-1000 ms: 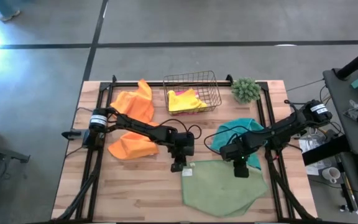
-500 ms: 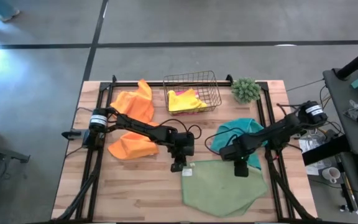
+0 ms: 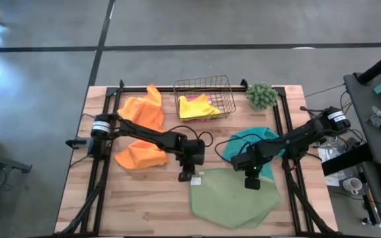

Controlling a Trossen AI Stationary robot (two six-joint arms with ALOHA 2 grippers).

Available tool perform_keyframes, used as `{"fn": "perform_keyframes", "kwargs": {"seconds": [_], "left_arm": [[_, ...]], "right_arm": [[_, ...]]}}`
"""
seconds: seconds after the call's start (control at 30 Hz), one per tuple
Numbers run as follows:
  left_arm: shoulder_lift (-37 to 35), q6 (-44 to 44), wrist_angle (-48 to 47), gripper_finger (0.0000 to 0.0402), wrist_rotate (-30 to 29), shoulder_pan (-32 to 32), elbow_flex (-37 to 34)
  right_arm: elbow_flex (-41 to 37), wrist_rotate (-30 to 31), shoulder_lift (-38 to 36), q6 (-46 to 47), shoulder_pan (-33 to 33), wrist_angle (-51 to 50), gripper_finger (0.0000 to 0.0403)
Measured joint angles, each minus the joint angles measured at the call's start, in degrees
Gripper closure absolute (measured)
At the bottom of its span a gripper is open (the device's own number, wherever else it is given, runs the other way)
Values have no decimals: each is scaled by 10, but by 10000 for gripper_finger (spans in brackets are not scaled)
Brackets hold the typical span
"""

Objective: Fold microfiber towels
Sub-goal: Fold the green microfiber cloth

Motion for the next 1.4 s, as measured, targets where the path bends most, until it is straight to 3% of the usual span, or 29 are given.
{"fn": "perform_keyframes", "kwargs": {"seconds": [0.33, 0.63, 0.93, 1.4], "left_arm": [[-125, 10, -101, 401, -50, -1, 0], [-258, 6, -166, 401, -147, -1, -1], [-375, 4, -199, 401, -211, -3, 6], [-444, 27, -255, 401, -235, -5, 58]], "right_arm": [[134, 41, -15, 36, 17, -113, 394], [300, 183, -14, 91, 54, -258, 395], [440, 305, -14, 144, 86, -328, 395], [658, 304, 19, 119, 85, -393, 395]]}}
